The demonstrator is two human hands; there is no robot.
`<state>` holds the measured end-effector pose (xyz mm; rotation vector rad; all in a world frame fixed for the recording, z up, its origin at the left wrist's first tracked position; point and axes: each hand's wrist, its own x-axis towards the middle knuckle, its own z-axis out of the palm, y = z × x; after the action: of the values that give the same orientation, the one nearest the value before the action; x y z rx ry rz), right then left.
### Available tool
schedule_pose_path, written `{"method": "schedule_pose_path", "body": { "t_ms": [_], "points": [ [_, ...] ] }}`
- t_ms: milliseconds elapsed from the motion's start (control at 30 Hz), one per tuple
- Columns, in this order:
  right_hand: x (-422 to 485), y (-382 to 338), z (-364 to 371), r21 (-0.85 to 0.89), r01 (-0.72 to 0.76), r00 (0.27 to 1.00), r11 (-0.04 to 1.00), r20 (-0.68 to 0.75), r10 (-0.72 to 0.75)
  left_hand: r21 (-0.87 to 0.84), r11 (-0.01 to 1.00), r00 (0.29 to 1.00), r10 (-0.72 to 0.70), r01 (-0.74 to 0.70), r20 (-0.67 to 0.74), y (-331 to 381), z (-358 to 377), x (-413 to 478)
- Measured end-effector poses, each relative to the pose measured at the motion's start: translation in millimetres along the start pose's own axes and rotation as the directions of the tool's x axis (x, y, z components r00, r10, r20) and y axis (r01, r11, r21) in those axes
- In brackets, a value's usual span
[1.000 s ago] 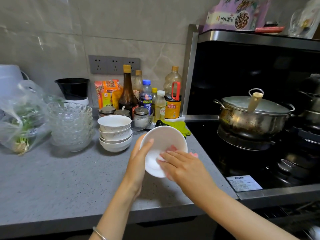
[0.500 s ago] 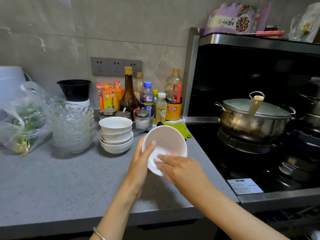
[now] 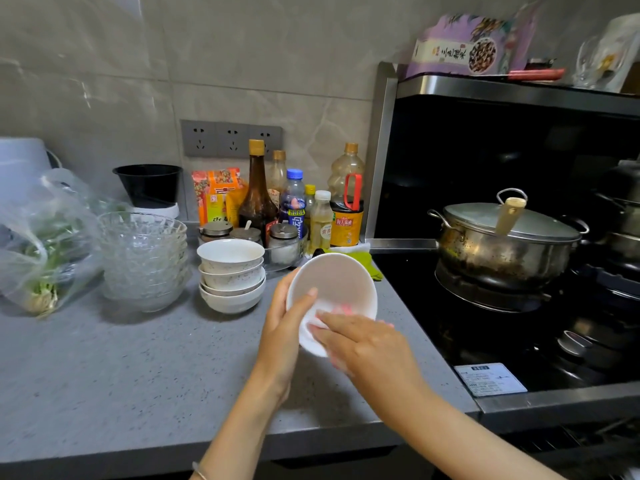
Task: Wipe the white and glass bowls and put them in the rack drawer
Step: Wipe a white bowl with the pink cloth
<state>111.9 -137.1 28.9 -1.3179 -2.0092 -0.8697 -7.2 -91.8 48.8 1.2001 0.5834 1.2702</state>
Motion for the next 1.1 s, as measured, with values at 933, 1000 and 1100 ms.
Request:
{"method": "schedule_pose_path", "body": {
  "t_ms": [933,1000,1100],
  "points": [
    [-6,40,-22,-0.252,0.460,0.841,0.852,0.431,-0.326,0.375,0.905,0.920,-0.307,0.201,0.246,19,-24,14],
    [-9,44,-23,-0.297,0.524,0.808,0.799,0.469,-0.356,0.461,0.858,0.865,-0.395,0.227,0.309,23,-23,14],
    [-13,43,-16,-0.273,0.490,0.817,0.828,0.474,-0.328,0.485,0.846,0.858,-0.407,0.223,0.314,22,-20,12]
  ]
}}
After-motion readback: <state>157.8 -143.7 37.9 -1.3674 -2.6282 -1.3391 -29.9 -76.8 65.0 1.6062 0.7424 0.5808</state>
